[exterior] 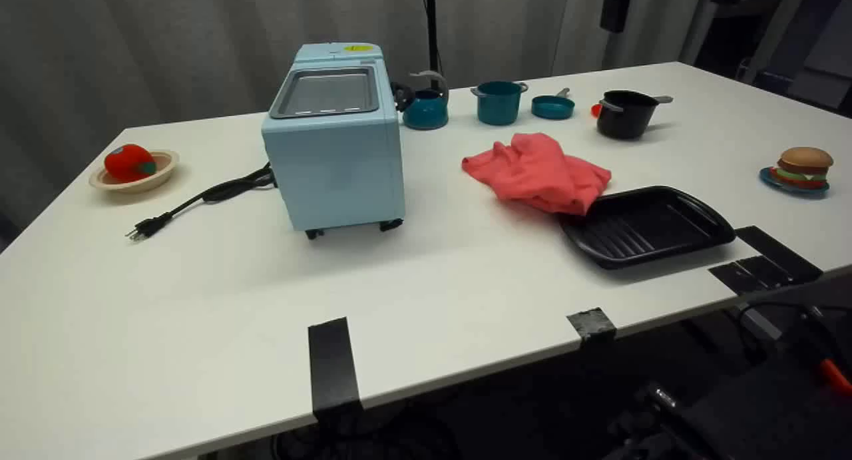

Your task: Unfold the shirt

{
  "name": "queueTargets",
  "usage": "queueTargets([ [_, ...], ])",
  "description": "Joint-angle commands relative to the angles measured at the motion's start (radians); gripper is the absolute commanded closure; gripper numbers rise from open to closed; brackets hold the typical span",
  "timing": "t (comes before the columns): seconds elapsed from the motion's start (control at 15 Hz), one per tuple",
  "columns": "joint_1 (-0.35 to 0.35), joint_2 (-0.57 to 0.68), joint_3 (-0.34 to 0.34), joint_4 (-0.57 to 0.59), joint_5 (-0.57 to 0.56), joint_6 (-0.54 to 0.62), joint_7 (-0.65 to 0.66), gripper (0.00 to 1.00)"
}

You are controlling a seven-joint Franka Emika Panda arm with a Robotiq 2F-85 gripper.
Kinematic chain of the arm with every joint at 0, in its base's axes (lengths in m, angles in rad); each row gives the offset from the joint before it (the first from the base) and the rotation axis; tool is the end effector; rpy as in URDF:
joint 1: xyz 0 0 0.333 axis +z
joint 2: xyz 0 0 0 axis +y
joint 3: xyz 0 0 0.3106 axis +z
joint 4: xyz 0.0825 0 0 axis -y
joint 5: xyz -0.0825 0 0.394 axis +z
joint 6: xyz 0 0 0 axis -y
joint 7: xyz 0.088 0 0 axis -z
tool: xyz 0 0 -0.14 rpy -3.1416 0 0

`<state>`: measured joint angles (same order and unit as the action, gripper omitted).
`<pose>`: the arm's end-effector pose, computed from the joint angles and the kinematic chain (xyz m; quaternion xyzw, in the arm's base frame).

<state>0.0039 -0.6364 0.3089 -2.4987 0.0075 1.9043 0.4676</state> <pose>0.3616 0.1174 0.4506 0.9905 -0.1060 0.0398 0.0782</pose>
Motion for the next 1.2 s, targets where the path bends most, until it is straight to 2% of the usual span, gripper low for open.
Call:
queueTargets([
  [0.0,0.019,0.005,-0.016,0.002,-0.011,-0.002,0.009,0.00],
  [0.2,0.019,0.005,-0.016,0.002,-0.011,-0.002,0.009,0.00],
  [0.47,0.000,0.089,-0.037,0.037,-0.017,0.042,-0.005,0.00],
  [1.13,-0.004,0.485,-0.121,0.170,0.000,0.302,0.031,0.00],
])
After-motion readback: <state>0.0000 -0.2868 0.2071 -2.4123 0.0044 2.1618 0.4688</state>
